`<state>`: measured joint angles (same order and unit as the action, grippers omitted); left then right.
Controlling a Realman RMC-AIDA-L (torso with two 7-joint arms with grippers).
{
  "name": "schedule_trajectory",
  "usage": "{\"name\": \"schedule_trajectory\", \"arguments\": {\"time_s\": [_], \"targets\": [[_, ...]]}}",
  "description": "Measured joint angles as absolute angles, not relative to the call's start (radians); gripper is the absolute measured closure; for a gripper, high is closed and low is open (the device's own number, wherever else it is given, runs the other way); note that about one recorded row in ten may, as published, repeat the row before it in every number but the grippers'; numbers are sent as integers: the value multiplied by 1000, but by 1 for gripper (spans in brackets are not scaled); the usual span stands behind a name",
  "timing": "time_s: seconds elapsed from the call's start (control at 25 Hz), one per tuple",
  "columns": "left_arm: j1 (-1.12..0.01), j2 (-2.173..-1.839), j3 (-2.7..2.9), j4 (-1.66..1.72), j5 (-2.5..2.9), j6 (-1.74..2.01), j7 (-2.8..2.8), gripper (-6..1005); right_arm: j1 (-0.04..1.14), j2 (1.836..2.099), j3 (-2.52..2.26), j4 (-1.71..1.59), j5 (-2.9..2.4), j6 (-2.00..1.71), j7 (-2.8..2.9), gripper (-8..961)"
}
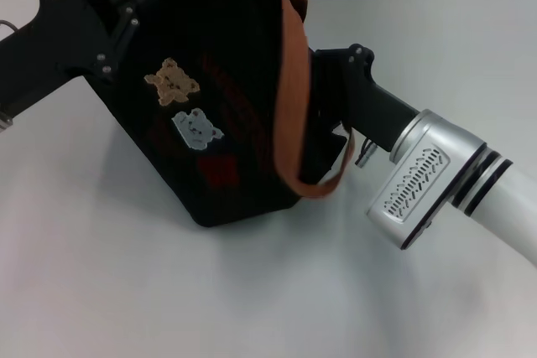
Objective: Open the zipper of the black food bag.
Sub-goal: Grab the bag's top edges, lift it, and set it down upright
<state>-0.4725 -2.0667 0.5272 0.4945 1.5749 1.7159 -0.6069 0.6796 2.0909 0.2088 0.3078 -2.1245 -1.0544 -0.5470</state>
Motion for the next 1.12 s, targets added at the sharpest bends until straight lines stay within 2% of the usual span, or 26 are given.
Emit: {"name": "schedule_trajectory", "arguments": {"time_s": [1.12], "targets": [[-449, -2070, 511, 465, 1450, 1645, -658, 935, 609, 2087, 214, 275, -2147, -1165, -550, 958]]}}
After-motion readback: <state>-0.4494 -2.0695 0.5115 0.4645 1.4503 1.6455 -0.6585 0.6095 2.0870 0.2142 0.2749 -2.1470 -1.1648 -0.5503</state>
